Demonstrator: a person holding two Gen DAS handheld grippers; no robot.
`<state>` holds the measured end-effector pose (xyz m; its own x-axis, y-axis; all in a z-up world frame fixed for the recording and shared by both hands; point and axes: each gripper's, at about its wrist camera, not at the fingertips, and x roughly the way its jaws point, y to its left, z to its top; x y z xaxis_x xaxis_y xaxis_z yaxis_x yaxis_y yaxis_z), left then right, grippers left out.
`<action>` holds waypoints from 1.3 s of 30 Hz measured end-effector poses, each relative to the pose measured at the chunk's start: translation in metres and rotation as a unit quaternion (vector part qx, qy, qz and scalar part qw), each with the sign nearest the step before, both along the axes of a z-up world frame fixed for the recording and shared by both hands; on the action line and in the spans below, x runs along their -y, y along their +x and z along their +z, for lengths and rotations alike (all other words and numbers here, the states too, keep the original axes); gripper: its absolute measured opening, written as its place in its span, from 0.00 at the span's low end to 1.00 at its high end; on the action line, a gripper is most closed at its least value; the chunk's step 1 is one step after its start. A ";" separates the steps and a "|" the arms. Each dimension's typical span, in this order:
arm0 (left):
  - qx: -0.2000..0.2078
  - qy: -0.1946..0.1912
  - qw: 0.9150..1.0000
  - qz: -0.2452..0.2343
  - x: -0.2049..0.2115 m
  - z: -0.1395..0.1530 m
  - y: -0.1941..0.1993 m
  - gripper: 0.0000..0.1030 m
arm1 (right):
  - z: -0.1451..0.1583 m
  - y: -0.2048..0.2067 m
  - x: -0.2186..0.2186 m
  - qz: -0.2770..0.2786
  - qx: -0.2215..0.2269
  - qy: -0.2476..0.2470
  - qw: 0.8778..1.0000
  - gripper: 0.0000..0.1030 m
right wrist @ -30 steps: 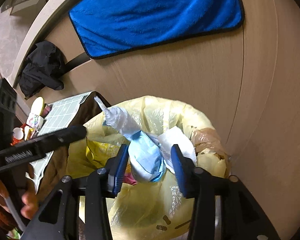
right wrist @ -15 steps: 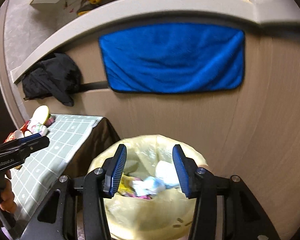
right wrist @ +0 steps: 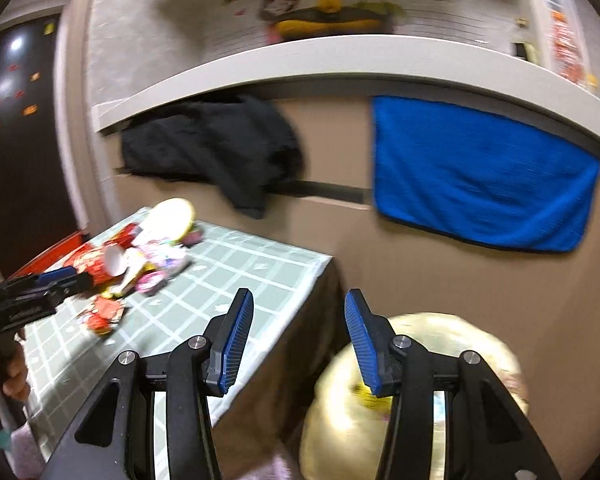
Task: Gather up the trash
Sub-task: 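Move both tools back toward the pile on the table, then grasp the red paper cup with the left tool while the right tool grasps the red snack packet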
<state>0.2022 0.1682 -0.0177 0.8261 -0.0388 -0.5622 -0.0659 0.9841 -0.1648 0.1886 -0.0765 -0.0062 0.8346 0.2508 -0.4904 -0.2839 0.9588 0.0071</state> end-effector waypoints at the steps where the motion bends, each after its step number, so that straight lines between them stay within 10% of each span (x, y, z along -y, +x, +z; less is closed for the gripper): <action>1: -0.001 0.000 1.000 0.008 -0.012 -0.002 0.000 0.51 | -0.002 0.001 -0.011 0.011 -0.003 -0.003 1.000 0.44; 13: -0.008 -0.038 0.996 0.085 -0.118 -0.024 -0.019 0.51 | -0.056 0.025 -0.095 0.128 -0.090 -0.008 0.988 0.44; 24: -0.037 -0.040 0.993 0.107 -0.148 -0.044 -0.035 0.51 | -0.093 0.031 -0.246 0.332 -0.102 -0.127 0.929 0.42; 39: -0.024 -0.123 0.986 0.115 -0.206 -0.042 0.006 0.51 | -0.122 0.077 -0.286 0.340 -0.138 -0.142 0.919 0.41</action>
<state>0.2082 0.3743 -0.0602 0.8020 0.0062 -0.5973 -0.2951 0.8736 -0.3870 0.2655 0.2100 -0.1281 0.3650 0.4983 -0.7864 -0.8437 0.5343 -0.0530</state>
